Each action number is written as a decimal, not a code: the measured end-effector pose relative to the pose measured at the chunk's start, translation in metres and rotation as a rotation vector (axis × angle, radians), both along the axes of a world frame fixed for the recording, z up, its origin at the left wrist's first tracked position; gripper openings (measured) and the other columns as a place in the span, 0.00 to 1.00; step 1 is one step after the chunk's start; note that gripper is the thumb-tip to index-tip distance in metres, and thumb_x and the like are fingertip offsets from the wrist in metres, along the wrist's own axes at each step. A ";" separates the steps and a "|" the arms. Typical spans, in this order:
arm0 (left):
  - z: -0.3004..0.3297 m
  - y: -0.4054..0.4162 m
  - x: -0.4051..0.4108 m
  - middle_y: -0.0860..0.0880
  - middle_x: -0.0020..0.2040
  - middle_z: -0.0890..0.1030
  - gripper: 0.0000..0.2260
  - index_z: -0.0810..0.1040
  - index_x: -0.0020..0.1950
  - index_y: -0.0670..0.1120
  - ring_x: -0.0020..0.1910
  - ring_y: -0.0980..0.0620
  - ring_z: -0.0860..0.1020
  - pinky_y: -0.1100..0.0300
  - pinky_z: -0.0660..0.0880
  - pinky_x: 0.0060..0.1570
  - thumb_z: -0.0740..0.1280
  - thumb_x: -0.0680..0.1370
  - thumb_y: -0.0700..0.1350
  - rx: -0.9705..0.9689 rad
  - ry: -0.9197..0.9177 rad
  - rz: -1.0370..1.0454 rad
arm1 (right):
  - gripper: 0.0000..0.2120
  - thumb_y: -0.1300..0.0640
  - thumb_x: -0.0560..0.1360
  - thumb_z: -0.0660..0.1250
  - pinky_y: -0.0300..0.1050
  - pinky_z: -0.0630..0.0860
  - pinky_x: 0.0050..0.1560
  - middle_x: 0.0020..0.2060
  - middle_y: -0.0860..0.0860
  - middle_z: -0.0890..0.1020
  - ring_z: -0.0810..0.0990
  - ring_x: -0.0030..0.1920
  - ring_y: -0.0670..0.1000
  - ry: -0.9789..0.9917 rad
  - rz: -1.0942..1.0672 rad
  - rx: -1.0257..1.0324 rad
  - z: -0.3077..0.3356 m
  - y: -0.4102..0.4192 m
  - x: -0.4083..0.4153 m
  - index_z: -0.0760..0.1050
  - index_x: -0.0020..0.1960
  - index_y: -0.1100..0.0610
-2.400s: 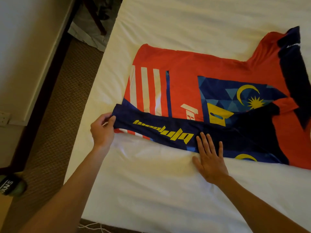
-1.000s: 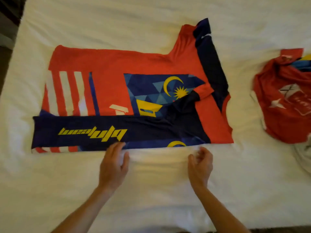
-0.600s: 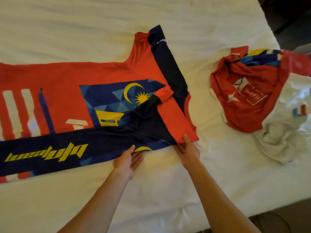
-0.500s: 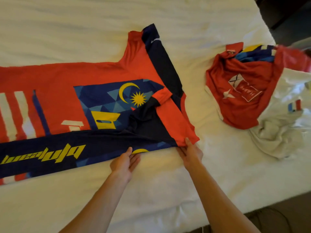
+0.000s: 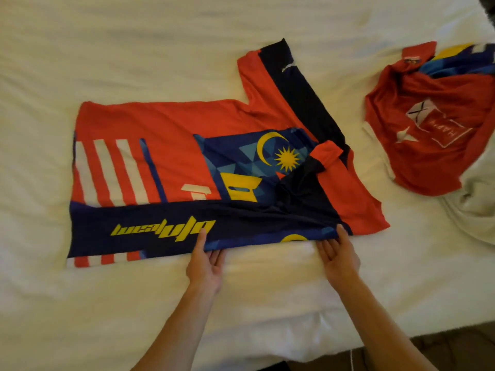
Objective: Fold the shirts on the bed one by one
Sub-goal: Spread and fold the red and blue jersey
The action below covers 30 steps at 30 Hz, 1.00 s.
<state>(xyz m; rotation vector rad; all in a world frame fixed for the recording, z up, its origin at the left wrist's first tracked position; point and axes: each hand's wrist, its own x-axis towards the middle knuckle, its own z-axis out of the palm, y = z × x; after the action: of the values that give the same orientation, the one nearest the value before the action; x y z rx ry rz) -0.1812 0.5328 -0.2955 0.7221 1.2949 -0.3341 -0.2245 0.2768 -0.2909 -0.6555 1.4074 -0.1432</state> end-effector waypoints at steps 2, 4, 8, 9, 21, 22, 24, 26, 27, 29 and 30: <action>0.000 0.032 0.005 0.46 0.51 0.83 0.12 0.79 0.56 0.47 0.50 0.50 0.82 0.55 0.80 0.47 0.74 0.75 0.49 0.032 -0.023 0.073 | 0.03 0.58 0.78 0.69 0.44 0.81 0.40 0.45 0.55 0.80 0.81 0.46 0.52 -0.004 0.071 0.089 -0.004 0.047 0.002 0.79 0.51 0.56; 0.001 0.062 0.011 0.46 0.51 0.84 0.11 0.80 0.55 0.47 0.51 0.50 0.82 0.53 0.80 0.53 0.74 0.75 0.49 0.046 -0.068 0.139 | 0.06 0.59 0.76 0.71 0.45 0.81 0.42 0.46 0.55 0.81 0.82 0.46 0.53 -0.009 0.179 0.174 -0.008 0.097 0.008 0.79 0.52 0.58; 0.005 0.107 0.012 0.47 0.49 0.86 0.11 0.80 0.56 0.46 0.52 0.50 0.83 0.53 0.79 0.52 0.73 0.76 0.49 0.057 -0.128 0.170 | 0.11 0.59 0.75 0.73 0.47 0.79 0.51 0.51 0.55 0.82 0.82 0.51 0.55 -0.049 0.398 0.324 -0.009 0.188 0.025 0.78 0.56 0.59; 0.005 0.115 0.011 0.47 0.48 0.86 0.12 0.80 0.57 0.46 0.53 0.49 0.83 0.53 0.79 0.53 0.72 0.76 0.49 0.059 -0.134 0.178 | 0.11 0.59 0.75 0.73 0.47 0.80 0.51 0.52 0.56 0.83 0.83 0.53 0.55 -0.065 0.431 0.345 -0.008 0.207 0.028 0.78 0.55 0.59; 0.011 0.213 0.009 0.44 0.60 0.82 0.16 0.76 0.67 0.46 0.61 0.46 0.80 0.47 0.75 0.64 0.64 0.82 0.50 0.052 -0.173 0.328 | 0.06 0.64 0.78 0.67 0.46 0.83 0.43 0.51 0.56 0.84 0.85 0.47 0.53 -0.071 0.583 0.347 -0.013 0.281 0.025 0.76 0.55 0.60; 0.014 0.218 0.000 0.45 0.59 0.83 0.16 0.76 0.67 0.46 0.61 0.47 0.80 0.48 0.76 0.63 0.64 0.83 0.51 0.060 -0.170 0.354 | 0.06 0.64 0.78 0.67 0.47 0.82 0.45 0.52 0.57 0.84 0.84 0.48 0.54 -0.056 0.605 0.356 -0.010 0.288 0.020 0.76 0.55 0.60; 0.019 0.232 -0.021 0.46 0.58 0.83 0.15 0.76 0.67 0.47 0.59 0.47 0.81 0.48 0.76 0.62 0.61 0.84 0.51 0.088 -0.179 0.391 | 0.06 0.64 0.79 0.66 0.48 0.80 0.48 0.54 0.57 0.83 0.84 0.49 0.55 -0.033 0.666 0.386 -0.005 0.304 0.006 0.76 0.56 0.59; 0.020 0.249 -0.043 0.46 0.60 0.81 0.16 0.75 0.69 0.46 0.58 0.47 0.80 0.48 0.76 0.58 0.59 0.84 0.51 0.112 -0.180 0.393 | 0.07 0.63 0.79 0.67 0.48 0.81 0.47 0.54 0.58 0.83 0.84 0.49 0.55 -0.026 0.721 0.439 -0.004 0.316 -0.010 0.77 0.56 0.58; 0.020 0.256 -0.053 0.47 0.60 0.82 0.17 0.74 0.70 0.46 0.56 0.49 0.81 0.49 0.78 0.55 0.59 0.84 0.50 0.120 -0.173 0.396 | 0.08 0.62 0.79 0.67 0.47 0.81 0.47 0.55 0.58 0.84 0.84 0.49 0.55 -0.030 0.735 0.458 -0.004 0.317 -0.015 0.77 0.57 0.59; 0.020 0.265 -0.067 0.49 0.52 0.85 0.16 0.74 0.71 0.46 0.49 0.53 0.83 0.54 0.82 0.48 0.62 0.83 0.47 0.125 -0.155 0.401 | 0.11 0.59 0.78 0.68 0.46 0.82 0.47 0.56 0.58 0.84 0.85 0.51 0.55 -0.025 0.731 0.469 -0.004 0.310 -0.022 0.78 0.59 0.60; 0.020 0.266 -0.070 0.50 0.48 0.86 0.16 0.73 0.71 0.45 0.48 0.55 0.83 0.56 0.82 0.47 0.63 0.83 0.45 0.132 -0.149 0.404 | 0.13 0.57 0.78 0.69 0.46 0.82 0.47 0.55 0.59 0.84 0.85 0.51 0.55 -0.022 0.721 0.461 -0.004 0.301 -0.024 0.78 0.59 0.61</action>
<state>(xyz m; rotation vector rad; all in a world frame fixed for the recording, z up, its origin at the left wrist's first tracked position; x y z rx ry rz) -0.2511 0.7984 -0.2756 0.5664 1.2941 0.1315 -0.2482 0.5783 -0.2954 -0.7257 1.0536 0.7198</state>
